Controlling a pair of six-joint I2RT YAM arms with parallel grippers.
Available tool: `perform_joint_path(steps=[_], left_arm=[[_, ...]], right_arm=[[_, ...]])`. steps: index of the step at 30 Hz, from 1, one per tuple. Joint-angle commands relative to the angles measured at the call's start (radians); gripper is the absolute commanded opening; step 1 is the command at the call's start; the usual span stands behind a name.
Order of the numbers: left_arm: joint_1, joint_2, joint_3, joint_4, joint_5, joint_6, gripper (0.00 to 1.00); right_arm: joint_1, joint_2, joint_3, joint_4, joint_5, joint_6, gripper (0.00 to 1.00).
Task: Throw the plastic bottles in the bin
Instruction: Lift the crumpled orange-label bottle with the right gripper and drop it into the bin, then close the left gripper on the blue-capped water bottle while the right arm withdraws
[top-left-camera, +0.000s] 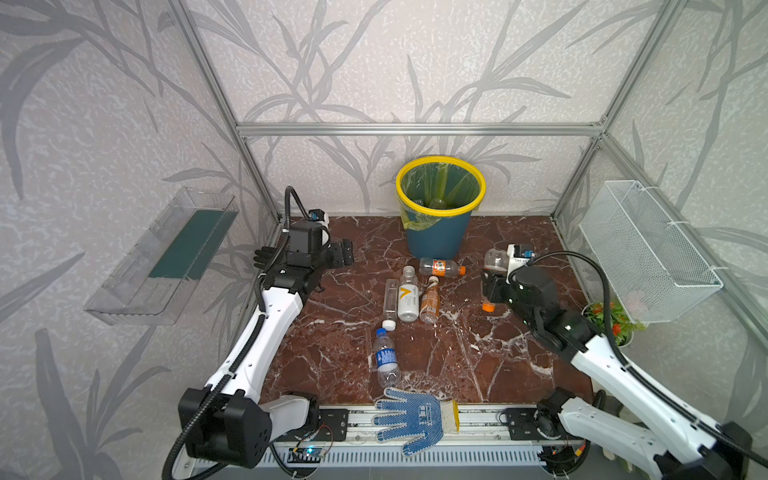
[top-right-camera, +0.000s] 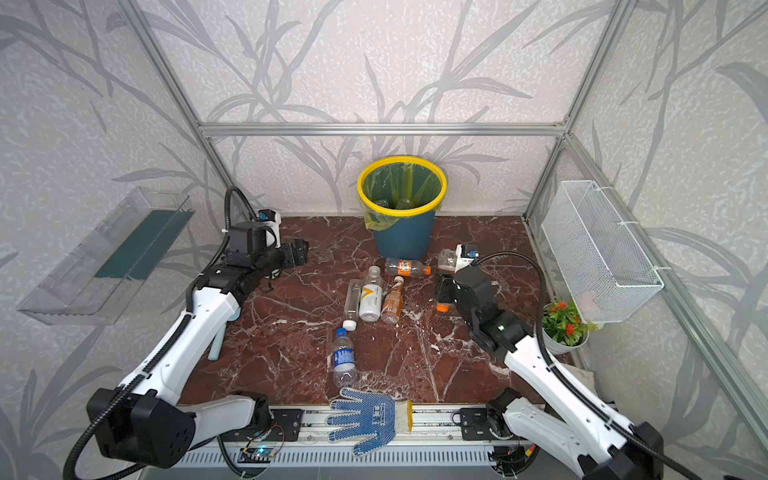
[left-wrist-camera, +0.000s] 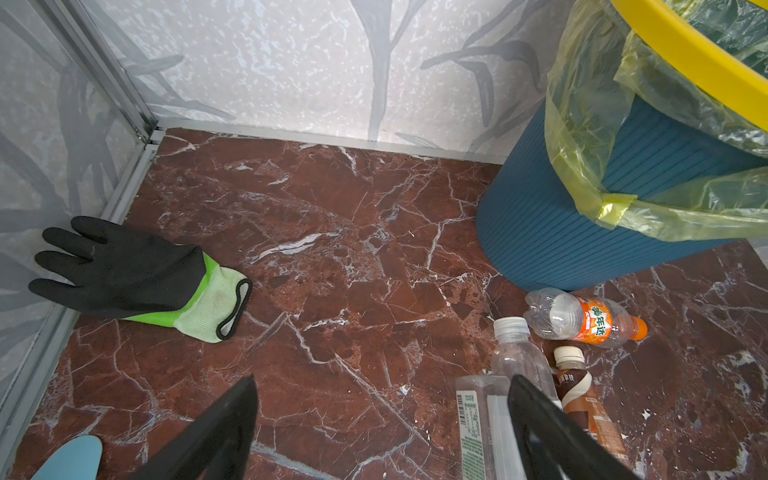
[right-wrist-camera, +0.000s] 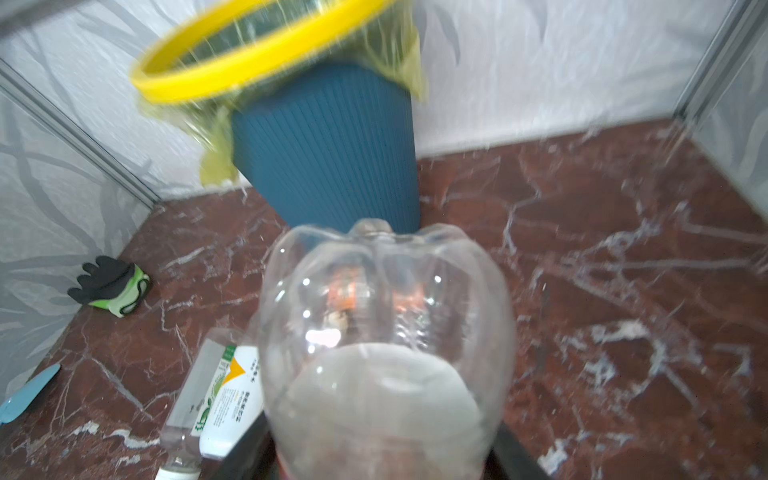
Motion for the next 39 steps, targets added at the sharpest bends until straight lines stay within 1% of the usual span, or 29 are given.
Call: perform_joint_path(steps=[1, 3, 5, 7, 8, 9, 11, 14, 15, 17, 18, 19, 20, 21, 23, 25, 28, 32, 39], left_arm=[[0.003, -0.005, -0.006, 0.04, 0.054, -0.01, 0.93], [0.002, -0.01, -0.006, 0.047, 0.067, -0.026, 0.93], [0.0, -0.015, 0.006, 0.038, 0.119, -0.026, 0.92], [0.0, -0.03, 0.002, 0.026, 0.165, -0.051, 0.91], [0.0, -0.04, -0.007, 0.025, 0.186, -0.064, 0.91], [-0.002, -0.054, -0.022, 0.019, 0.204, -0.079, 0.9], [-0.009, -0.083, -0.045, -0.012, 0.221, -0.099, 0.89], [-0.041, -0.144, -0.082, -0.099, 0.191, -0.09, 0.89], [-0.056, -0.169, -0.098, -0.132, 0.178, -0.089, 0.89], [-0.088, -0.215, -0.121, -0.192, 0.162, -0.096, 0.91], [-0.118, -0.24, -0.135, -0.225, 0.14, -0.108, 0.93], [-0.152, -0.266, -0.152, -0.253, 0.119, -0.122, 0.95], [-0.19, -0.291, -0.172, -0.279, 0.093, -0.141, 0.97], [-0.221, -0.31, -0.19, -0.296, 0.075, -0.165, 0.98], [-0.263, -0.351, -0.241, -0.314, 0.068, -0.227, 0.99], [-0.285, -0.375, -0.292, -0.318, 0.079, -0.282, 0.99], [-0.322, -0.389, -0.347, -0.32, 0.084, -0.342, 0.99], [-0.402, -0.379, -0.388, -0.318, 0.069, -0.413, 0.99], [-0.537, -0.35, -0.443, -0.291, 0.013, -0.519, 0.99]], right_arm=[[0.0, -0.105, -0.03, 0.205, 0.099, -0.238, 0.61], [0.0, -0.149, -0.036, 0.313, 0.111, -0.32, 0.61], [0.0, -0.155, -0.027, 0.428, 0.109, -0.383, 0.61], [-0.001, -0.095, 0.033, 0.518, 0.084, -0.437, 0.61], [-0.004, -0.054, 0.083, 0.531, 0.071, -0.45, 0.61], [-0.007, 0.024, 0.164, 0.516, 0.058, -0.455, 0.61], [-0.011, 0.197, 0.373, 0.414, 0.053, -0.429, 0.59], [-0.019, 0.514, 0.748, 0.237, -0.035, -0.437, 0.59], [-0.029, 0.633, 0.914, 0.131, -0.069, -0.431, 0.63], [-0.058, 0.861, 1.249, -0.128, -0.085, -0.371, 0.84], [-0.071, 0.952, 1.382, -0.224, -0.091, -0.341, 0.92], [-0.078, 1.0, 1.452, -0.275, -0.101, -0.333, 0.99], [-0.08, 1.013, 1.461, -0.281, -0.098, -0.329, 0.99], [-0.079, 0.999, 1.428, -0.243, -0.092, -0.322, 0.99], [-0.081, 0.917, 1.244, -0.077, -0.087, -0.33, 0.99], [-0.092, 0.853, 1.143, -0.017, -0.088, -0.324, 0.99], [-0.115, 0.769, 1.037, 0.013, -0.085, -0.313, 0.99], [-0.145, 0.69, 0.924, 0.044, -0.089, -0.308, 0.99], [-0.197, 0.605, 0.775, 0.117, -0.129, -0.243, 0.99]])
